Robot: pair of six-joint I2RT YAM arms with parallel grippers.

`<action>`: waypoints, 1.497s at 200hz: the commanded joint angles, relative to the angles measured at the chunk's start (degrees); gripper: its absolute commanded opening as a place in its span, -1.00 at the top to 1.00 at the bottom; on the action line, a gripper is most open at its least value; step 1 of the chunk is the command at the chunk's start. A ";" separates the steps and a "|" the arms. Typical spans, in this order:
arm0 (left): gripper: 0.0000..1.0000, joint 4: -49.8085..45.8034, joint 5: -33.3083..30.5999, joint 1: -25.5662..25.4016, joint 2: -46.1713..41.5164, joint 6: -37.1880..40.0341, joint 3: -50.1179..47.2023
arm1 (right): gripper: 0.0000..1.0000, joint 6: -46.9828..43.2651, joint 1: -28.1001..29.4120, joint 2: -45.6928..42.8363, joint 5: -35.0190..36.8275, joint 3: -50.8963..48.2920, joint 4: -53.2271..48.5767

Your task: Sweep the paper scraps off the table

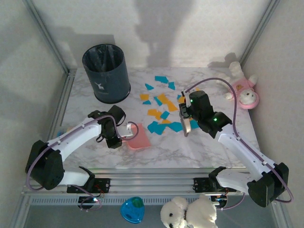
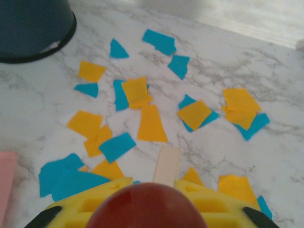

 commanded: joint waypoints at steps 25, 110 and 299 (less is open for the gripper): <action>0.64 -4.18 0.26 -0.37 2.92 1.17 3.47 | 1.00 -1.60 0.47 -0.80 -5.34 -2.30 2.89; 0.63 -4.46 -0.26 -0.34 8.86 0.92 6.19 | 1.00 -0.91 3.00 3.46 -11.23 -2.60 9.61; 0.64 -5.95 0.35 -0.39 16.99 -0.19 12.79 | 1.00 -2.67 8.97 14.43 -18.28 0.93 15.00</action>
